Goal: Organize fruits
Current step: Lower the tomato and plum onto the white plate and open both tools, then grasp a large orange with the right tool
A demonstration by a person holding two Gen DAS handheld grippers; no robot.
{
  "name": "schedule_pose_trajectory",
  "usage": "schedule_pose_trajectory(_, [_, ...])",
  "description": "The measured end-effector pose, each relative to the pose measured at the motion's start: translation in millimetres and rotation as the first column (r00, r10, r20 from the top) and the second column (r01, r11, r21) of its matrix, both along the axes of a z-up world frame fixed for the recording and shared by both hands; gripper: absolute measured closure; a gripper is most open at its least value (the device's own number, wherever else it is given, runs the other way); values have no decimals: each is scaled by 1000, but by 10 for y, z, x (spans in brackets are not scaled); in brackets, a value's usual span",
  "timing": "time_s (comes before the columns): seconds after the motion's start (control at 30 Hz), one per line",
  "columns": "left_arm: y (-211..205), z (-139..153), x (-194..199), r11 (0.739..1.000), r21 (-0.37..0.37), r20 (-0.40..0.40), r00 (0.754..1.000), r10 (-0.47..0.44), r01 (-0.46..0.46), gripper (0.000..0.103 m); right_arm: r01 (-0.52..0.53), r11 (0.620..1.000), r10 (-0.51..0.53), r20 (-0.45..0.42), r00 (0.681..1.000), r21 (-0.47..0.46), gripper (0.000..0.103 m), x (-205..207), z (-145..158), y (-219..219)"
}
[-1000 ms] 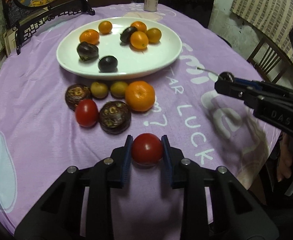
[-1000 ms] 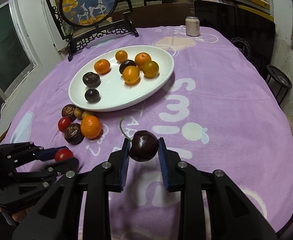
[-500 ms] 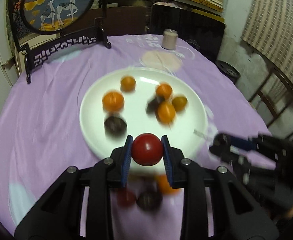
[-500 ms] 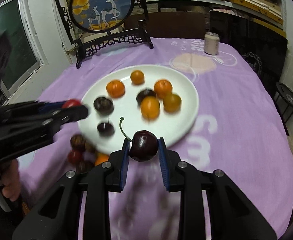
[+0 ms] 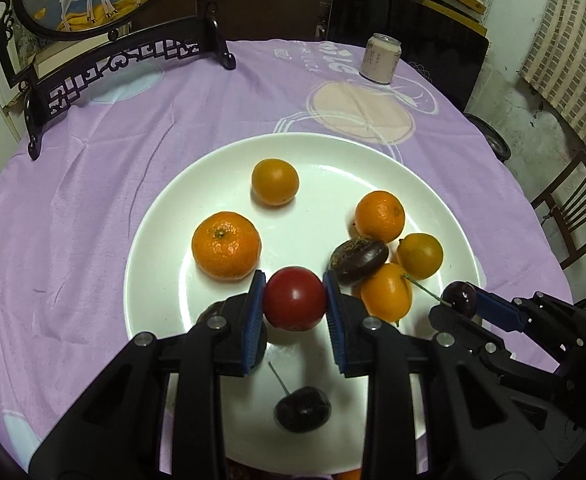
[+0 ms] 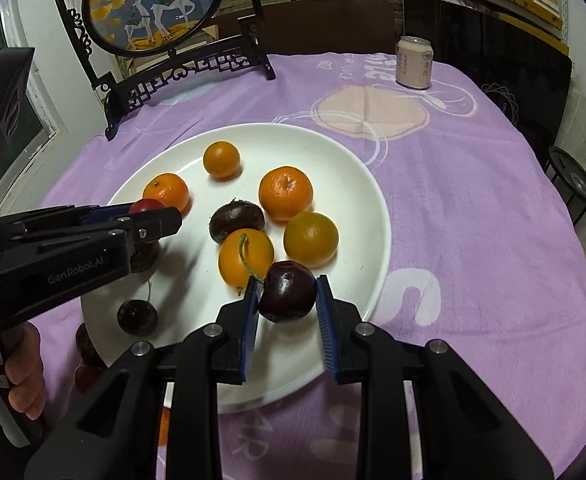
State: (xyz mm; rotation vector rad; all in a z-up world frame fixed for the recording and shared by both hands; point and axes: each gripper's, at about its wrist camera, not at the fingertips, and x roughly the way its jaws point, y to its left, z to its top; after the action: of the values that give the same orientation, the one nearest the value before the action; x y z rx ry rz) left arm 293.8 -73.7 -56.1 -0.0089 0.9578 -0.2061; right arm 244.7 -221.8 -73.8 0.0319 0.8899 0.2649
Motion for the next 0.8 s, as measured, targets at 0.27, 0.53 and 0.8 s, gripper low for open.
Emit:
schedule_pose_trajectory(0.27, [60,216,-136,1000,-23,70,997,17,-16,38,11,1000,-11,7,1000,-17,54,-3,2,-7])
schedule_pose_trajectory(0.53, [412,480,-977,999,-52,163,986,14,-5,37,16,1000,-15,56,998,-14,50,-610,195,-84])
schedule_pose_trajectory(0.8, [852,285,-1539,994,-89,133,988,77,-66,36,22,1000,-22,65,998,8,50,-1132,261,-82])
